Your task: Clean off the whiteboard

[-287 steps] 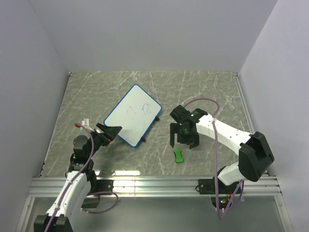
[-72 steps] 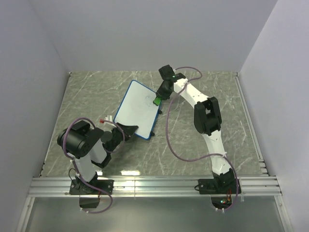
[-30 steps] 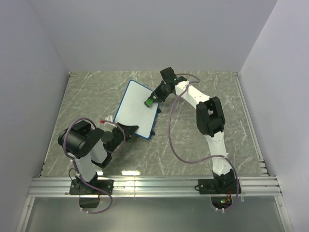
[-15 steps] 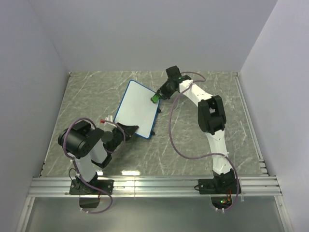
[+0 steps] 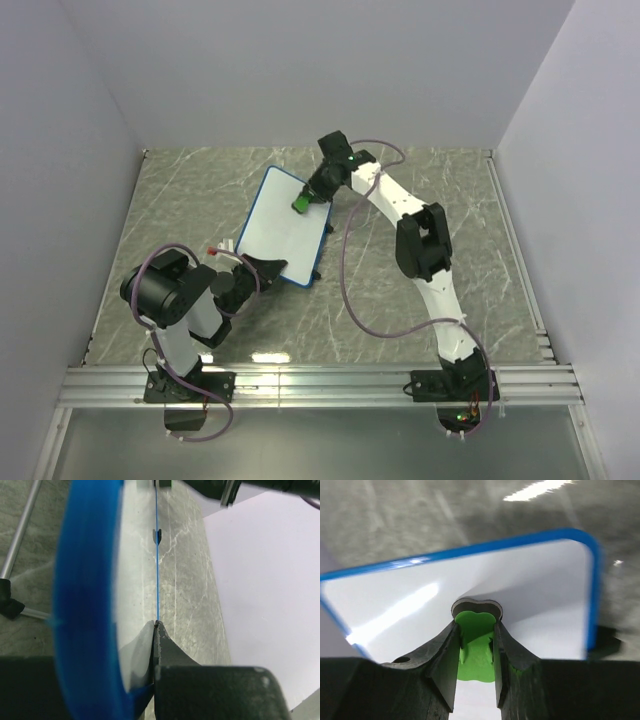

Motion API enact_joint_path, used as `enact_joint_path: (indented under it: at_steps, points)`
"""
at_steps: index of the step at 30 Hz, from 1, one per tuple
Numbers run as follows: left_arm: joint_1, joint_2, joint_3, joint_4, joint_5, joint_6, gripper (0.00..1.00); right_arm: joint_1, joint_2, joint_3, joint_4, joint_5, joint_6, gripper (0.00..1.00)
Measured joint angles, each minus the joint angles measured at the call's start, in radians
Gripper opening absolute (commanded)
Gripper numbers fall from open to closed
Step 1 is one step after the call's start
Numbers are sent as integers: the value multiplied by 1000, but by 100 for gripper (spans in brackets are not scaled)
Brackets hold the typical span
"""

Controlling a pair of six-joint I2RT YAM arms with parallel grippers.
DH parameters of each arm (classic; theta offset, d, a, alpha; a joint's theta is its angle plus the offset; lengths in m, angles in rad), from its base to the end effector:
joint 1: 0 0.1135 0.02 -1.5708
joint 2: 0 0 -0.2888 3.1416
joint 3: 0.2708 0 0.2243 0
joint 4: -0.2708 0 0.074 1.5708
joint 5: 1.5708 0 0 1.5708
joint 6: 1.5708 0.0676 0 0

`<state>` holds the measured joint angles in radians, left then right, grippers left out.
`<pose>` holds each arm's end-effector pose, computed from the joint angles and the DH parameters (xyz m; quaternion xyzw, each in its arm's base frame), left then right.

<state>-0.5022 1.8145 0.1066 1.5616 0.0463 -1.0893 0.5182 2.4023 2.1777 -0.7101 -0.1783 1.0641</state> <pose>0.2260 -0.1277 0.1508 -0.2045 0.7287 -0.4790 0.4447 0.4640 0.2784 0.2054 0.2282 0.9186 0.2810 0.1588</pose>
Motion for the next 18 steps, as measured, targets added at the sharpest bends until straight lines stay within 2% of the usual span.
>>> enact_joint_path:
  at_steps: [3,9,14,18]
  points:
    - [-2,1,1,0,-6,0,1,-2,68,122,6,-44,45,0]
    - [-7,1,1,0,-15,0,1,-16,138,225,82,-111,158,0]
    - [-8,1,2,0,-16,0,1,-29,145,222,110,-131,198,0]
    - [-8,1,2,0,-16,0,1,-35,117,155,151,-145,190,0]
